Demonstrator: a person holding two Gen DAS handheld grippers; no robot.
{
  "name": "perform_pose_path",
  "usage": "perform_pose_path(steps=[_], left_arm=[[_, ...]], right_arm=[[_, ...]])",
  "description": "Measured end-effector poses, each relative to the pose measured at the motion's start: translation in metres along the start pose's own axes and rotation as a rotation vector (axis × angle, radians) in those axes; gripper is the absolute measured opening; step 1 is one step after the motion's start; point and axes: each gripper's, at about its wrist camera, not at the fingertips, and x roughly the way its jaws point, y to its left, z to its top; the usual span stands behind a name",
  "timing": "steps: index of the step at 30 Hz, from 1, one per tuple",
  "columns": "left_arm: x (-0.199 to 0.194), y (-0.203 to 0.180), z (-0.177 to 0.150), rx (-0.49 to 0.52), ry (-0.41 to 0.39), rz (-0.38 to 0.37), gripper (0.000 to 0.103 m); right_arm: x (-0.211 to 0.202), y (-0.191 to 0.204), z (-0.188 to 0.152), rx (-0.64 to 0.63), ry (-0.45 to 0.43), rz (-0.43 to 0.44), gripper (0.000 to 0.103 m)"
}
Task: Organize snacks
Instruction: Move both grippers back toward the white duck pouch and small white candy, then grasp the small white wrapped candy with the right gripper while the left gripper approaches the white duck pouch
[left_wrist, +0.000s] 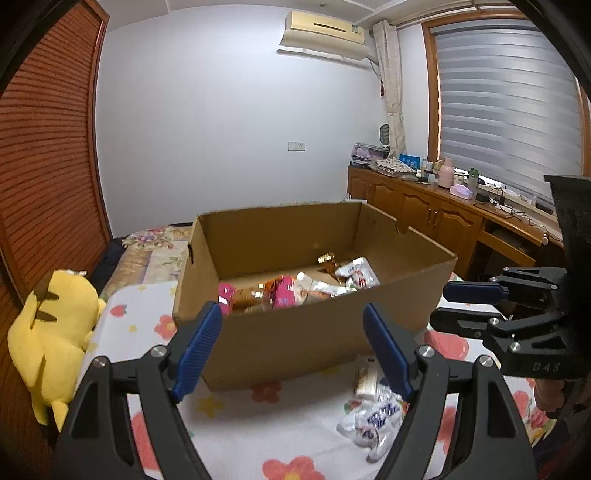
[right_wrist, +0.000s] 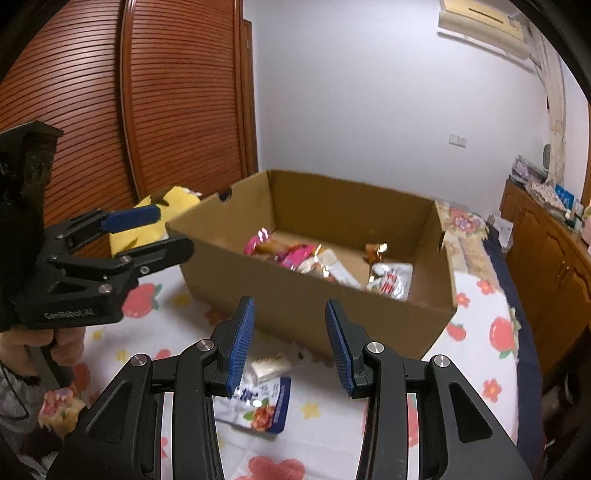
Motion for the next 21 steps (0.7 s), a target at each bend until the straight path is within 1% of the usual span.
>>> perform_pose_path(steps=[4, 9, 15, 21], left_arm=[[0.007, 0.003, -0.023, -0.017, 0.039, 0.005, 0.079], [0.021, 0.011, -0.042, -0.046, 0.088, 0.025, 0.079], [0.025, 0.019, -0.052, -0.079, 0.111, 0.034, 0.079], [0.024, 0.022, -0.056, -0.09, 0.115, 0.032, 0.079]], right_arm=[[0.007, 0.001, -0.014, 0.016, 0.033, 0.011, 0.042], [0.027, 0.004, -0.03, 0.016, 0.088, 0.009, 0.042], [0.053, 0.006, -0.035, 0.026, 0.14, 0.011, 0.042], [0.084, 0.015, -0.035, -0.005, 0.187, -0.043, 0.042]])
